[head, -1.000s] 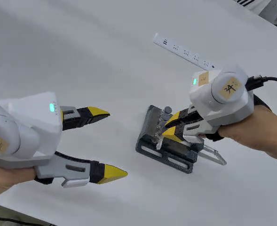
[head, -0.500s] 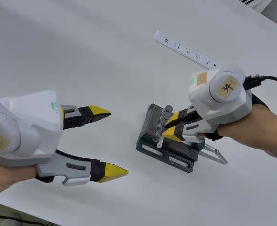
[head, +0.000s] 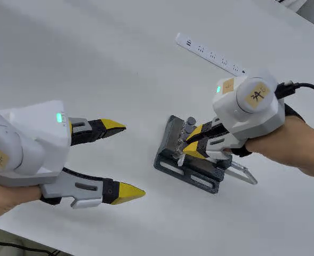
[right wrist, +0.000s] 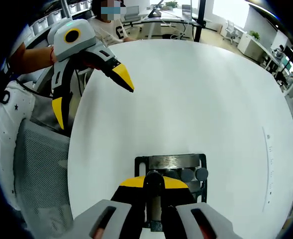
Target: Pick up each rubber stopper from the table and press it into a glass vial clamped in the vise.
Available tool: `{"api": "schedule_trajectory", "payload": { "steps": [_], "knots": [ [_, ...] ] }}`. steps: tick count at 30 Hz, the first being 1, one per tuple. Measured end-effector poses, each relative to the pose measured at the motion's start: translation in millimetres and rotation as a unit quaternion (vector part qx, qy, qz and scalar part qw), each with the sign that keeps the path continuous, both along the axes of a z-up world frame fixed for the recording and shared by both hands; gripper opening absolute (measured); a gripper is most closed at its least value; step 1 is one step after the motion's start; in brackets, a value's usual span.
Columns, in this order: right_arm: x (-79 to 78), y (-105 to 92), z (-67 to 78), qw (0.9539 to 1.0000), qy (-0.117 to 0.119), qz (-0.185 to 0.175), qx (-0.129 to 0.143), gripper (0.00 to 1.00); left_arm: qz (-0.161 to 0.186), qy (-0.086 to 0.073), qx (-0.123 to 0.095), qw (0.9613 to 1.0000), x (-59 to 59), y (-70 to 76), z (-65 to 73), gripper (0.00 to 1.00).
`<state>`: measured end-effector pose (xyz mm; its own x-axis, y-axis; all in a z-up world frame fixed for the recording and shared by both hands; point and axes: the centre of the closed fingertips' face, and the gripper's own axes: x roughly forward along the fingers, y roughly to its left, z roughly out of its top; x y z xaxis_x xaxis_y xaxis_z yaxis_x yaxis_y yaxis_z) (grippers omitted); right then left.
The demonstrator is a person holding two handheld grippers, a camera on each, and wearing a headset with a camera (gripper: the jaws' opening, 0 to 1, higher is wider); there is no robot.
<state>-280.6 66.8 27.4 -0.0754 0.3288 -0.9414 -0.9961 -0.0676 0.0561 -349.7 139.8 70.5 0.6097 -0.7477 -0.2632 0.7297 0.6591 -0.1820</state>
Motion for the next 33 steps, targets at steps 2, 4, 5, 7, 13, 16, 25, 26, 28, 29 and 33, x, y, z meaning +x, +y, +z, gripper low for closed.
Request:
{"api": "schedule_trajectory", "payload": {
  "steps": [2,4,5,7,13,16,25,26,28,29,33],
  "knots": [
    [-0.1,0.7,0.0,1.0,-0.002,0.001,-0.003,0.05,0.0,0.0,-0.001,1.0,0.3,-0.1,-0.4,0.69],
    [-0.6,1.2,-0.1,1.0,-0.004,0.005,-0.007,0.05,0.0,0.001,-0.001,1.0,0.9,-0.1,-0.6,0.69],
    [-1.0,1.5,0.0,0.9999,-0.004,0.004,-0.009,0.05,0.0,0.0,-0.002,1.0,1.1,-0.3,-0.3,0.69],
    [-0.9,1.2,0.2,0.9999,-0.003,0.004,-0.012,0.04,-0.001,0.0,-0.002,1.0,1.5,-0.8,0.0,0.69],
    [-1.2,1.3,-0.5,0.9997,-0.013,0.008,-0.021,0.04,-0.001,0.001,-0.004,1.0,2.6,-2.5,0.2,0.68],
    [-0.2,2.1,-0.5,0.9995,-0.011,0.007,-0.027,0.03,-0.003,-0.001,-0.003,1.0,3.3,-5.2,1.1,0.68],
    [0.8,1.6,1.7,0.9995,-0.018,0.011,-0.021,0.06,-0.007,-0.003,-0.002,1.0,3.3,-7.3,4.8,0.68],
    [0.7,1.3,1.9,0.9996,-0.018,0.011,-0.02,0.07,-0.006,-0.003,-0.002,1.0,3.2,-6.0,4.7,0.68],
    [0.5,1.1,1.5,0.9997,-0.017,0.008,-0.018,0.07,-0.005,-0.002,0.0,1.0,2.6,-4.5,3.8,0.68],
    [0.5,0.7,1.3,0.9997,-0.017,0.009,-0.018,0.07,-0.005,-0.001,-0.001,1.0,2.4,-4.1,3.6,0.67],
    [0.6,1.3,0.9,0.9996,-0.021,0.011,-0.016,0.07,-0.005,0.001,0.0,1.0,1.2,-3.6,2.4,0.67]
  ]
}}
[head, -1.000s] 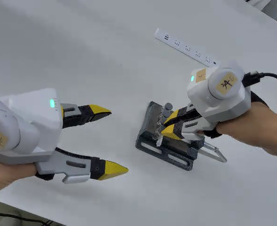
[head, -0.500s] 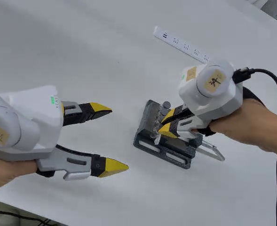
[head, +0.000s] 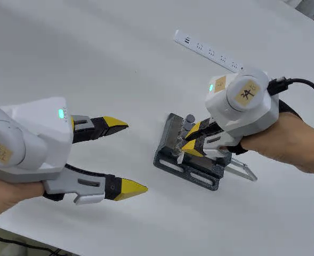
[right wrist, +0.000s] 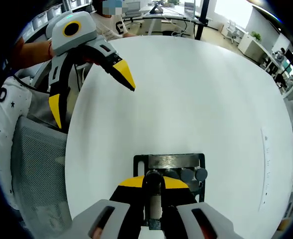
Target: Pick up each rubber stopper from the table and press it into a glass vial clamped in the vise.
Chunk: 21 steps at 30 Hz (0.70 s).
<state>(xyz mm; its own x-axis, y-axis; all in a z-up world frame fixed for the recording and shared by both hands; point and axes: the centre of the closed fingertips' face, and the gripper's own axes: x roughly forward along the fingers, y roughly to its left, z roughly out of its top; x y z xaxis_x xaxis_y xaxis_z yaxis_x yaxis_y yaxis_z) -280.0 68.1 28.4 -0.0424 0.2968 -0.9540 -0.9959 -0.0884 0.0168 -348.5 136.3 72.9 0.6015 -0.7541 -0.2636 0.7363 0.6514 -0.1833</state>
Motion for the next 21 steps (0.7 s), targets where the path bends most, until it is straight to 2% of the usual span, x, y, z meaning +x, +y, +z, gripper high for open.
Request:
{"api": "schedule_trajectory", "payload": {
  "steps": [12,21],
  "knots": [
    [-1.9,-1.0,0.8,1.0,0.0,-0.005,0.005,0.08,-0.003,0.001,-0.004,1.0,1.2,-2.6,-0.5,0.67],
    [-1.3,-0.2,9.1,0.9997,-0.004,-0.012,0.021,0.07,-0.004,0.001,-0.004,1.0,1.3,-3.0,-1.3,0.66]
  ]
}}
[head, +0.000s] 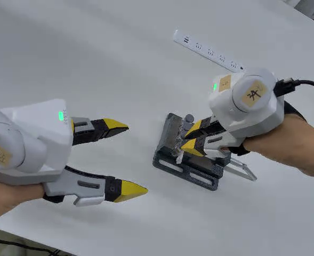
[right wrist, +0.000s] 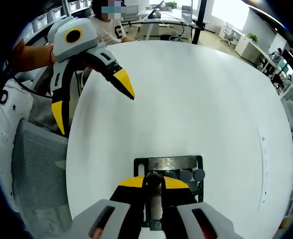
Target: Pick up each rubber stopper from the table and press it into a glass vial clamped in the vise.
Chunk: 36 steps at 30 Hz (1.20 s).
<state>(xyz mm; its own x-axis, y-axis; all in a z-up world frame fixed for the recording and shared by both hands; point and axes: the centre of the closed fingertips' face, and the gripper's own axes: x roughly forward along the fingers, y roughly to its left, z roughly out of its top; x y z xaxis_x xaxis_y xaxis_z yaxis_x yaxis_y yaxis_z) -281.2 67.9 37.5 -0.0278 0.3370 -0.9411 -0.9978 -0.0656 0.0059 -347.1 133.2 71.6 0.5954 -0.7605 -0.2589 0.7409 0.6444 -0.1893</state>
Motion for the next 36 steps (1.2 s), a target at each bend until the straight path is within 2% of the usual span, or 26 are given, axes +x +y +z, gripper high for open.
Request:
{"api": "schedule_trajectory", "payload": {
  "steps": [7,36],
  "knots": [
    [1.6,-3.1,2.5,1.0,0.0,-0.004,0.005,0.0,-0.002,0.002,0.001,1.0,-1.8,-0.7,-1.5,0.66],
    [0.3,0.1,-6.8,0.9999,0.013,0.001,-0.007,0.0,0.001,0.006,-0.004,1.0,-0.9,0.4,-1.7,0.66]
  ]
}}
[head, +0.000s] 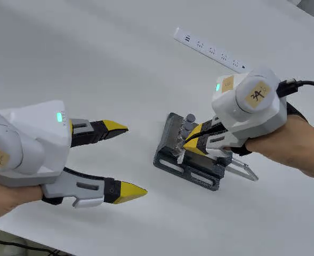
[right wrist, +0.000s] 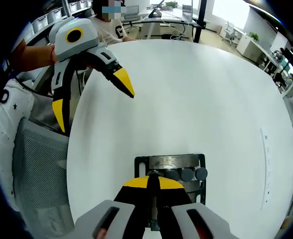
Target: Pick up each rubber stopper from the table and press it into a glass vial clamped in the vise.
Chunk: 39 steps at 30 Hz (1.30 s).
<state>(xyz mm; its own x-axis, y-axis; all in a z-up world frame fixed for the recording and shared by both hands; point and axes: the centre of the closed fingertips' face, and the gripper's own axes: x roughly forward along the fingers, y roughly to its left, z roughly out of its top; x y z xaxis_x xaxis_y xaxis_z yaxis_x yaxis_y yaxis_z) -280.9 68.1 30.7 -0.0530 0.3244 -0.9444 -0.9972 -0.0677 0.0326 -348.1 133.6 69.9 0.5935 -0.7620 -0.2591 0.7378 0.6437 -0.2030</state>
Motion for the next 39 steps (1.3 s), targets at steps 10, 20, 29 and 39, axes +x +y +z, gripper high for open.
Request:
{"api": "schedule_trajectory", "payload": {
  "steps": [10,20,29,39],
  "knots": [
    [-0.4,2.2,-1.2,0.9996,-0.014,0.02,-0.013,0.0,0.0,-0.002,-0.005,1.0,2.1,-0.8,0.5,0.65],
    [0.8,4.3,-2.8,0.9986,0.005,0.004,-0.053,0.0,0.003,-0.004,-0.006,1.0,2.0,1.5,0.8,0.65],
    [1.0,2.8,-6.4,0.9971,0.009,-0.001,-0.076,0.0,0.008,-0.007,-0.009,0.9999,4.6,2.3,2.5,0.65],
    [1.6,-0.4,-6.1,0.9971,0.019,-0.017,-0.071,0.0,0.005,-0.015,-0.009,0.9998,7.1,-1.1,8.1,0.65]
  ]
}}
